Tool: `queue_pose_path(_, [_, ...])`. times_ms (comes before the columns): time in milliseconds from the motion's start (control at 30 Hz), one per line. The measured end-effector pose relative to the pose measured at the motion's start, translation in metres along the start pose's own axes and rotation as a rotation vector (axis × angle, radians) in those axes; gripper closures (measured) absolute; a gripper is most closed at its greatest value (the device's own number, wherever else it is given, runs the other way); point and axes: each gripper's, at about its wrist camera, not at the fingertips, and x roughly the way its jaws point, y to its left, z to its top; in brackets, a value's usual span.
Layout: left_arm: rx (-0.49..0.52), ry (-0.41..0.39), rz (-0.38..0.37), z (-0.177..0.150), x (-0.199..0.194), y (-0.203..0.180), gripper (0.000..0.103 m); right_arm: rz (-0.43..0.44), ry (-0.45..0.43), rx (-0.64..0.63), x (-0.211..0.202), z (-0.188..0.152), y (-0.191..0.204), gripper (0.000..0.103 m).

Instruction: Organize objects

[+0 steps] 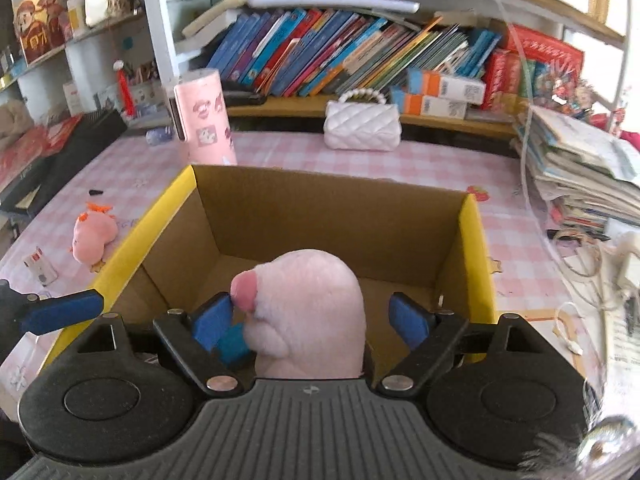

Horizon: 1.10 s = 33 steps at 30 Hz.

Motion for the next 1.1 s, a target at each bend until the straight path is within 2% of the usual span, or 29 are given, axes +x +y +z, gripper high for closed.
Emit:
queue_pose_path(167, [0.020,-0.058,0.005,-0.004,-0.021,0.003,0.016,-0.075,-0.094,0.053,-0.032,-0.010,0.000,0.018])
queue_pose_path(300, [0.011,-0.068,-0.009,-0.011,-0.034,0.010,0.016,-0.151,-0.166,0.126,-0.058,-0.026,0.001,0.018])
queue_pose_path(467, [0.000,-0.078,-0.022,-0.018,-0.046,0.020,0.016,-0.239,-0.209,0.192,-0.084,-0.046,0.005,0.018])
queue_pose_path(733, [-0.013,-0.021,-0.078,-0.041,-0.053,0.035,0.015,-0.339,-0.156,0.275,-0.102,-0.080,0.021,0.018])
queue_pose_path(1100, [-0.050,0.105,-0.069,-0.083,-0.074,0.070,0.012,-0.356,-0.026,0.309,-0.105,-0.126,0.072,0.018])
